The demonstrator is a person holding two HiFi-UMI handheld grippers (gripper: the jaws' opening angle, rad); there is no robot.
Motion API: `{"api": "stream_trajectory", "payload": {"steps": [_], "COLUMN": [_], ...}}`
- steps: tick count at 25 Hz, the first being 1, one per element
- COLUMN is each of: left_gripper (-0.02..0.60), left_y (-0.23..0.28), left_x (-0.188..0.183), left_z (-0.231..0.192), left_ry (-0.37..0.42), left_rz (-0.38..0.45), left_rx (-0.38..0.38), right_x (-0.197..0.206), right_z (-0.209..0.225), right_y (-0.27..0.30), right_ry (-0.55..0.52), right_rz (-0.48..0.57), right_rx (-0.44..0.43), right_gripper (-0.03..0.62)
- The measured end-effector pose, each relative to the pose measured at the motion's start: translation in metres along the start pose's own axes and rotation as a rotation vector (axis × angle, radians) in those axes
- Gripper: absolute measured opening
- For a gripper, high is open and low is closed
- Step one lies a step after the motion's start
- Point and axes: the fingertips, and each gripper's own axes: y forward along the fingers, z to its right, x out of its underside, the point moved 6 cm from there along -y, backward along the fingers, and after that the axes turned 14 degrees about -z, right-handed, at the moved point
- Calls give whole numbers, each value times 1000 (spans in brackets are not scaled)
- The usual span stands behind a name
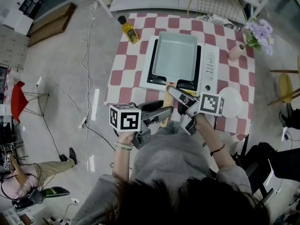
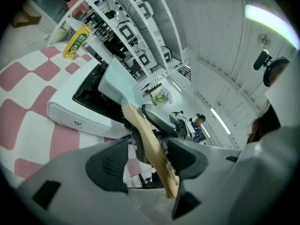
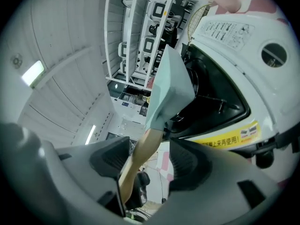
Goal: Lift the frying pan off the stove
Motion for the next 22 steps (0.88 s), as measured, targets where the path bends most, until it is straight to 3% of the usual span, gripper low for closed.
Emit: {"api": "stream_trajectory", "payload": {"steps": [10,14,22], "left_gripper": [259,259,252], "left_y": [7,9,12], "left_x": [-2,-4,-5], "left_z": [-2,-1,-1], "left_ry": [16,25,41], "left_rz": [-66,-83,-109], "left_rx": [28,38,58], "right_x": [-5,-4,-7], "right_z": [-4,0,-5], "right_y": [19,23,29], "right_ry": [39,88,62], "right_rz": [-44,-63,-96], "right_rx": [-141,-155,-212], "right_gripper": [267,265,250]}}
